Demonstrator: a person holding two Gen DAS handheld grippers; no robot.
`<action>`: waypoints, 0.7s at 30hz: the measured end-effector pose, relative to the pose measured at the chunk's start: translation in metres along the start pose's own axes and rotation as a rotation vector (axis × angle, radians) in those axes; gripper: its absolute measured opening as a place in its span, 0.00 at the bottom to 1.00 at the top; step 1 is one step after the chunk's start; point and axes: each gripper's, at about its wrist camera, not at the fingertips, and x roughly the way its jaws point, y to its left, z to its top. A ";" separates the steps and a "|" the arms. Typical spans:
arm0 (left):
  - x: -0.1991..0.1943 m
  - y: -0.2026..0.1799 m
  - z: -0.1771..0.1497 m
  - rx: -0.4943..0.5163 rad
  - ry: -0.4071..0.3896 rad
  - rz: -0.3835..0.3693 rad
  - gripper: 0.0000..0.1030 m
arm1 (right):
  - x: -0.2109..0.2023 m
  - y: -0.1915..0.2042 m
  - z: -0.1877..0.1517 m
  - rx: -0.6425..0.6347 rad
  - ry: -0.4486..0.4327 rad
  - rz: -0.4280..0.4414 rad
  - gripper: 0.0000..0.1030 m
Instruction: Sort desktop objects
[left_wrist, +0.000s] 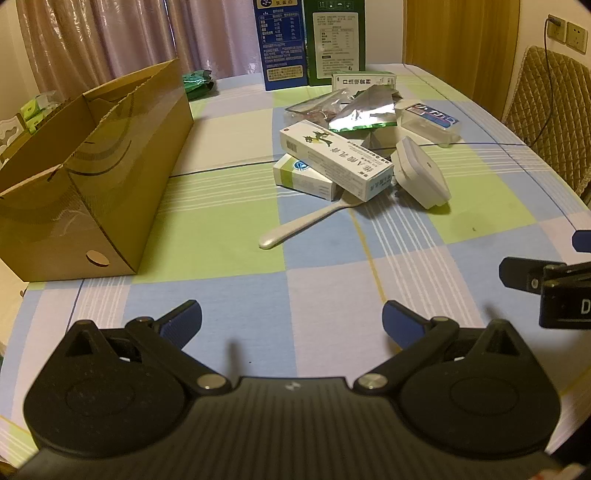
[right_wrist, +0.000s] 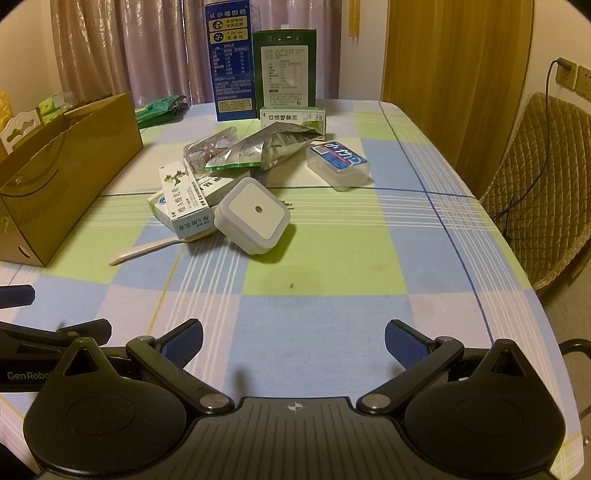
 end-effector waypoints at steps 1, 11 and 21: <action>0.000 0.000 0.000 -0.001 0.000 0.000 0.99 | 0.000 0.000 -0.001 -0.001 0.000 0.000 0.98; 0.000 0.000 0.001 -0.004 0.002 -0.001 0.99 | 0.001 0.001 -0.002 -0.004 0.000 -0.001 0.98; 0.001 0.002 0.001 -0.010 0.004 -0.003 0.99 | 0.002 0.001 -0.002 -0.003 0.001 -0.001 0.98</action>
